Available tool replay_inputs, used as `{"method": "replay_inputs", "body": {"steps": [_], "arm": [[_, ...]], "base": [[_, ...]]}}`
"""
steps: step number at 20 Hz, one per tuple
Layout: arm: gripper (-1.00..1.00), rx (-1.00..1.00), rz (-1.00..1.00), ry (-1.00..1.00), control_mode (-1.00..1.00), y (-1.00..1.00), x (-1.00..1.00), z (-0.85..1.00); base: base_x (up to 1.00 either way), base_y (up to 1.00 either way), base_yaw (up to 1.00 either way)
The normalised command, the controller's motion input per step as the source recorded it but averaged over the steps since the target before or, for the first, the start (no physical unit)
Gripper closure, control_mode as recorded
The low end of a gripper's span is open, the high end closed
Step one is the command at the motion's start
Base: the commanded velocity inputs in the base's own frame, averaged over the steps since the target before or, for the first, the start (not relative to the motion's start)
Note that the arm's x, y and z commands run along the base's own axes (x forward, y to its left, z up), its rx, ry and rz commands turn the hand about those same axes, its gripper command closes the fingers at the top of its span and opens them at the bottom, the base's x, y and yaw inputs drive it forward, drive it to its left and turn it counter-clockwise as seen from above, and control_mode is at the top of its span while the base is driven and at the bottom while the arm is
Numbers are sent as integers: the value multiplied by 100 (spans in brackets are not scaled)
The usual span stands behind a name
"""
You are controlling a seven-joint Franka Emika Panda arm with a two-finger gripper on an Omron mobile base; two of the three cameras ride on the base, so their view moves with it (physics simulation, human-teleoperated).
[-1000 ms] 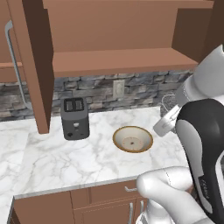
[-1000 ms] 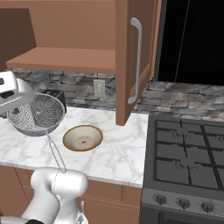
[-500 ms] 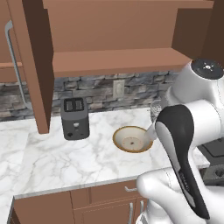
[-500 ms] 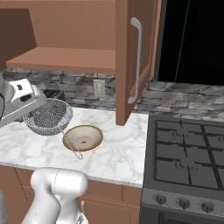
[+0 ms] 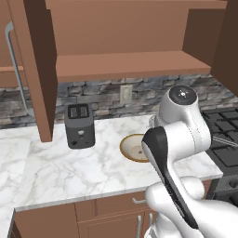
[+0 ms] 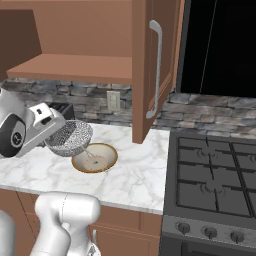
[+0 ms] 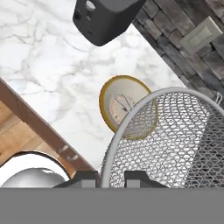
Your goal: Open the cabinet and setup a tea strainer by placing it in the bowl upright.
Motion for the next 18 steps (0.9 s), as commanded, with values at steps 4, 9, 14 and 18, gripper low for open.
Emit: {"method": "replay_inputs", "body": {"steps": [4,9,14,18], "arm": [[100,0,4,4,-100,0,66,-39],[100,0,6,13,-100,0,69,-39],[100,0,6,15,-100,0,65,-52],[100,-5,2,10,-100,0,48,-55]], "base": [[0,0,0],[0,0,0],[0,0,0],[0,0,0]]}}
